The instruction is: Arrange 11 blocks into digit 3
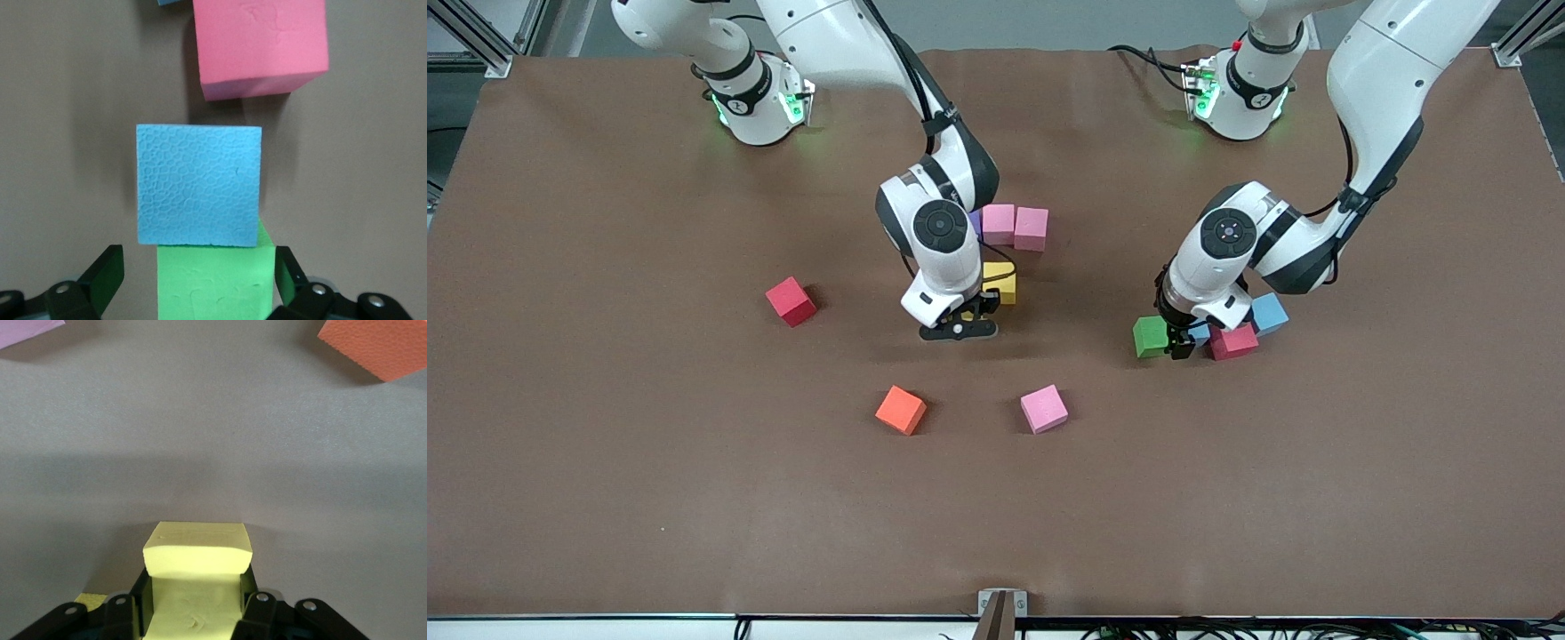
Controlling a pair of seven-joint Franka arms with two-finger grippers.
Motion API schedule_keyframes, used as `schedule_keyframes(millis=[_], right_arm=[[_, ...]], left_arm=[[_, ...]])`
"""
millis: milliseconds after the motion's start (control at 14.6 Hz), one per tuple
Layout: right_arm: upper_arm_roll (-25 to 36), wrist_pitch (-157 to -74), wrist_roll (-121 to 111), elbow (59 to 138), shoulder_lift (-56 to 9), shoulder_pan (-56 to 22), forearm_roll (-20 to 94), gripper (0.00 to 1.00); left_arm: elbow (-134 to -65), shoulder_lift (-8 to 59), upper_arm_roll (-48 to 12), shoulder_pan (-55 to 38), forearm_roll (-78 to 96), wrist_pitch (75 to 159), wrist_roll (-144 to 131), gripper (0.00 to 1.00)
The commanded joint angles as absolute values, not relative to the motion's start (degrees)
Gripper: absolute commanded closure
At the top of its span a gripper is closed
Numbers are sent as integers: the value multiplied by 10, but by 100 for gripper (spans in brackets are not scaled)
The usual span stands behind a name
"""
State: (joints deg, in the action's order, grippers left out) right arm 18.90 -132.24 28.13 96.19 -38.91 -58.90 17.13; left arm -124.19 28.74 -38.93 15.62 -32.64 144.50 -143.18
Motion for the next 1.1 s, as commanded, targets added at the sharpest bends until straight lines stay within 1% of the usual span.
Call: schedule_keyframes(millis=[0,68,205,342,411,548,616,685,753,1027], right_arm=[[194,-1326,289,955,-398,-597,185,98],[194,-1326,289,955,-398,-597,185,98],[194,-1327,289,954,-398,-597,185,98],[194,-1327,289,954,-398,-597,185,97],[194,-1327,289,954,-399,-597,185,97],[194,-1329,289,954,-400,-597,185,97],[194,-1328,288,954,-400,-597,185,96],[194,-1325,280,954,-400,-593,182,85],[194,-1326,279,952,-400,-596,178,1],[195,-1324,279,947,-398,-591,178,0]], left_arm=[[-1235,298,-396,164,-339,1451,-1433,8],[-1230,302,-396,164,-339,1452,-1433,20],[-1219,316,-396,161,-343,1452,-1433,47],[-1218,317,-396,156,-346,1451,-1436,65],[-1218,316,-396,154,-346,1451,-1436,69],[-1218,311,-397,137,-345,1449,-1439,69],[-1218,309,-397,125,-342,1448,-1439,69],[-1217,309,-399,110,-338,1447,-1439,69],[-1210,309,-402,93,-335,1445,-1440,69],[-1189,316,-402,34,-334,1439,-1458,69]])
